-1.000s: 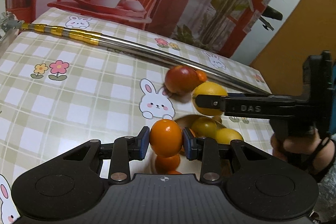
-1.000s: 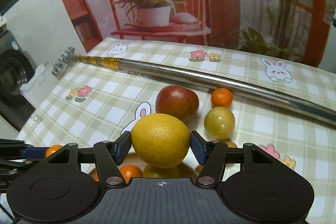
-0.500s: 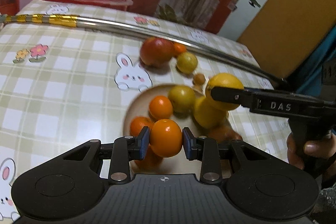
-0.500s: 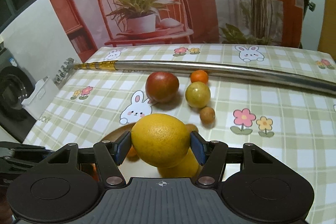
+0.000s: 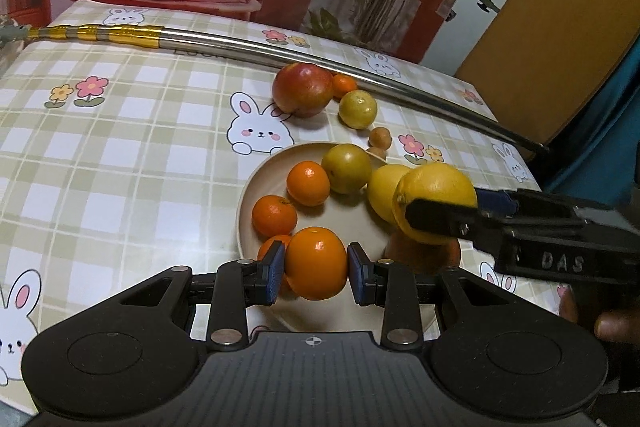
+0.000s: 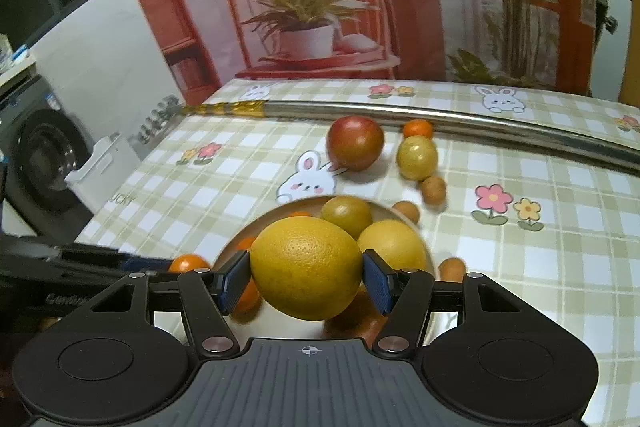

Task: Organize fruits
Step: 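Lower the grapefruit into the plate and open the right tool while the left tool holds the tangerine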

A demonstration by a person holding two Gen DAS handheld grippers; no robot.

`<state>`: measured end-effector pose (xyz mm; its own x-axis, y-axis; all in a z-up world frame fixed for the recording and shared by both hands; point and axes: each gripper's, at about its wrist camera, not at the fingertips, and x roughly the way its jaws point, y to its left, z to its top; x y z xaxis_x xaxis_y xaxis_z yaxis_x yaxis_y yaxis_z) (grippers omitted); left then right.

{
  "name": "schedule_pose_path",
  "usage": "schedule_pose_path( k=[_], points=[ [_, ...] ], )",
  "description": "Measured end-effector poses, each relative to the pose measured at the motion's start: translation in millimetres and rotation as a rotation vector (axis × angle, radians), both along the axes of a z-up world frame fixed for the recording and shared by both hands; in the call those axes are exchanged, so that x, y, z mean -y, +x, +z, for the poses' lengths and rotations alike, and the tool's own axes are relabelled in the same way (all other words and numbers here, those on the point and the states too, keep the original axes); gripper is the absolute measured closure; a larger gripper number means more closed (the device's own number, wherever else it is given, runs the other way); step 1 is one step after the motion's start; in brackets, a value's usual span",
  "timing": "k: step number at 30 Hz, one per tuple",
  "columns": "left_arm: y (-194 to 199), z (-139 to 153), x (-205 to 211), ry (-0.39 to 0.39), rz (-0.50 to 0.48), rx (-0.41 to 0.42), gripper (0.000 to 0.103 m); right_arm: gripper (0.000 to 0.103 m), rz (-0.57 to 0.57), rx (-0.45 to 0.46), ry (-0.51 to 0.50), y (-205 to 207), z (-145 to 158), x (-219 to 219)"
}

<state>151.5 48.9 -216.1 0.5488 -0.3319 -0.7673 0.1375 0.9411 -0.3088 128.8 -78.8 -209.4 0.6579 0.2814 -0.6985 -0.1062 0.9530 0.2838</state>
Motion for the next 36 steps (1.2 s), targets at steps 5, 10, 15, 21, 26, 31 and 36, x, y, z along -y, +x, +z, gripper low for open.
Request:
schedule_pose_path(
  k=[5, 10, 15, 21, 26, 31, 36],
  points=[
    [-6.0, 0.9, -5.3, -0.009, 0.023, 0.005, 0.068, 0.046, 0.033, -0.01, -0.026, -13.3, -1.7, -15.2],
    [-15.4, 0.3, -9.8, -0.016, 0.039, 0.021, 0.068, 0.046, 0.042, -0.025, -0.023, -23.8, -9.2, -24.4],
    [-23.8, -0.2, -11.2, -0.017, 0.041, 0.041, 0.068, 0.046, 0.057, -0.063, -0.02, -30.2, -19.2, -29.2],
    [-24.9, -1.5, -13.1, -0.017, 0.033, 0.049, 0.068, 0.046, 0.048, -0.084, -0.032, -26.6, -27.9, -33.1],
    [-25.5, -4.3, -14.4, -0.015, 0.035, 0.041, 0.068, 0.046, 0.057, -0.104, -0.054, -24.1, -37.0, -38.4],
    [-24.5, -6.6, -13.2, -0.008, 0.03, 0.034, 0.068, 0.046, 0.062, -0.128, -0.05, -23.0, -45.3, -37.3],
    [-23.9, -7.7, -12.2, 0.0, 0.028, 0.026, 0.068, 0.046, 0.059, -0.13, -0.038, -23.5, -47.9, -35.7]
  ],
)
